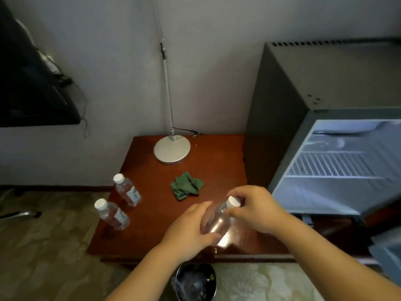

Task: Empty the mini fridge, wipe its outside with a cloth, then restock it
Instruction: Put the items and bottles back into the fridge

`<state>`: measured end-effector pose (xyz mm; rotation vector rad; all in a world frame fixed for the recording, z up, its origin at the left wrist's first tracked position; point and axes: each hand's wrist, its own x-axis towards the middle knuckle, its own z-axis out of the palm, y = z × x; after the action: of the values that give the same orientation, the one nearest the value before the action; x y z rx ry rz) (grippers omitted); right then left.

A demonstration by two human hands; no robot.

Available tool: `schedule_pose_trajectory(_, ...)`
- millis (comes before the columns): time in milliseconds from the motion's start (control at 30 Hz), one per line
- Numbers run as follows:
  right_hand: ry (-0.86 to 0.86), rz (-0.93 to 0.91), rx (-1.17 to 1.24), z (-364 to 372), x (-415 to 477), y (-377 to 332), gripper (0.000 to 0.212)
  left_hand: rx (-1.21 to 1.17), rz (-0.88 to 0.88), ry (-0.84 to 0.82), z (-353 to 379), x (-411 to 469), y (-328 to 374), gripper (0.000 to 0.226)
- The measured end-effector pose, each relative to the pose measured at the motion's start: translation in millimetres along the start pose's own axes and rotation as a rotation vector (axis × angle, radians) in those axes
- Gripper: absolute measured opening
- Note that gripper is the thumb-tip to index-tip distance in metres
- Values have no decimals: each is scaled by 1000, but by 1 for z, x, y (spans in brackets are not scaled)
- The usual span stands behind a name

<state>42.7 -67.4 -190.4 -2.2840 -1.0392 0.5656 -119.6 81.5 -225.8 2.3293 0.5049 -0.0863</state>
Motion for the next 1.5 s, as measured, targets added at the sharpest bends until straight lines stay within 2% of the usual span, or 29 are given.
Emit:
schedule_pose_trajectory(167, 204, 70, 197, -65, -54, 1, 25, -35, 176, -98, 14, 32, 74, 68)
schedule_pose_trajectory(300, 289, 77, 536, -101, -98, 33, 49, -147, 247, -99, 33, 44, 126, 60)
schedule_pose_trajectory(367, 327, 141, 622, -116, -121, 60, 58, -224, 262, -110, 44, 47, 153, 57)
schedule_pose_trajectory(567, 148, 248, 495, -134, -156, 126, 72, -458, 261, -91, 79, 60, 224, 42)
schedule_pose_trajectory(700, 166, 209, 411, -149, -149, 144, 68, -671, 160, -38, 97, 77, 260, 34)
schedule_pose_trajectory(800, 214, 180, 449, -161, -139, 157, 64, -713, 129, -14, 101, 90, 276, 30)
schedule_pose_trajectory(967, 188, 168, 406, -172, -114, 177, 51, -730, 88, 41, 105, 110, 281, 32)
schedule_pose_trajectory(1067, 189, 172, 415, -169, -95, 184, 62, -722, 92, 99, 106, 121, 282, 32)
schedule_pose_trajectory(1133, 213, 148, 395, -167, -84, 187, 68, -675, 103, 129, 102, 125, 284, 33)
schedule_pose_trajectory(1233, 206, 100, 353, -167, -72, 189, 61, -499, 128, 166, 98, 135, 286, 44)
schedule_pose_trajectory(1333, 209, 127, 339, -171, -62, 200, 54, -94, 101, 180, 91, 152, 287, 63)
schedule_pose_trajectory(1433, 404, 200, 469, -177, -53, 220, 53, 265, 69, 158, 86, 173, 295, 63)
schedule_pose_trajectory(1500, 513, 237, 538, -183, -51, 230, 52, 503, 114, 148, 91, 186, 297, 61)
